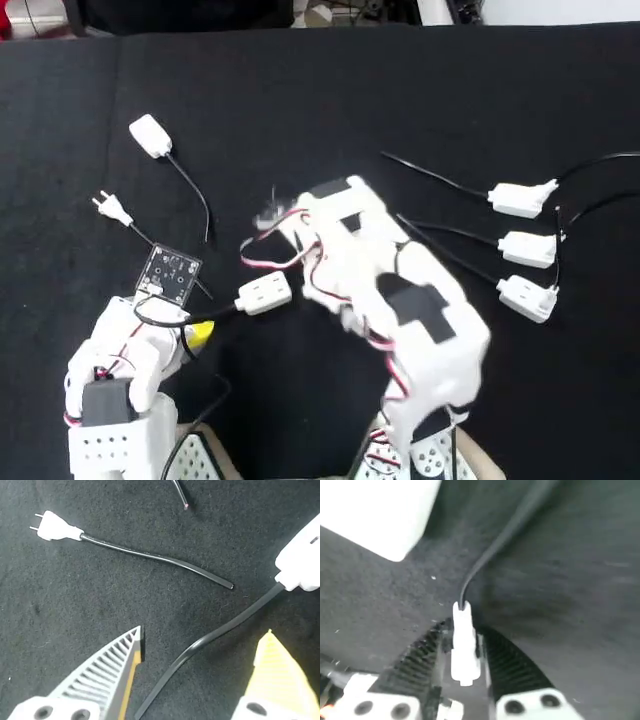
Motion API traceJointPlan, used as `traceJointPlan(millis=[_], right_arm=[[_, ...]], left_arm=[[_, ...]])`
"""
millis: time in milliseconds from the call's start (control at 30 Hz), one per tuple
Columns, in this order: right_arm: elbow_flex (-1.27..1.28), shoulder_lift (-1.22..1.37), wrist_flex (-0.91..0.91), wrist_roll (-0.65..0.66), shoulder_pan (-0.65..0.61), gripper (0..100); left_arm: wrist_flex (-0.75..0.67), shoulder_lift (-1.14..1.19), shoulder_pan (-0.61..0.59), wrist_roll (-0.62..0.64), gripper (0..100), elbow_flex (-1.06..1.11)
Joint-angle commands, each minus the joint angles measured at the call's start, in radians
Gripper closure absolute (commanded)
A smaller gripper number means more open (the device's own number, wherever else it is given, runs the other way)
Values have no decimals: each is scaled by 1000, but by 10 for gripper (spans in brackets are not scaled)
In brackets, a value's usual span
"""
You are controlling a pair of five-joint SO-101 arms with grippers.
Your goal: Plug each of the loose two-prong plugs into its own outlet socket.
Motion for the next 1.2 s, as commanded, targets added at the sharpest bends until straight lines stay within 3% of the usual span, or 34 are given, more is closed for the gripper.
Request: traceJointPlan(millis=[0, 133, 267, 400, 633, 867, 1033, 1167], right_arm=[[-36, -222, -5, -26, 103, 987], [-12, -430, -51, -29, 158, 987], [137, -645, -210, -54, 106, 987], [374, -832, -427, -224, -3, 987], [805, -987, -944, -677, -132, 986], [1032, -997, -1260, -701, -198, 985], [1133, -998, -1409, -822, -203, 985], [1210, -998, -1565, -832, -235, 985]], left_arm=[[6, -5, -12, -6, 646, -4], [6, -5, -12, -5, 646, -4], [8, -5, -18, -2, 646, -4], [8, -5, -68, 0, 646, -4], [8, -5, -77, 0, 646, -4], [8, -5, -77, 0, 646, -4], [8, -5, -77, -2, 646, -2], [8, -5, -77, -3, 646, -2]])
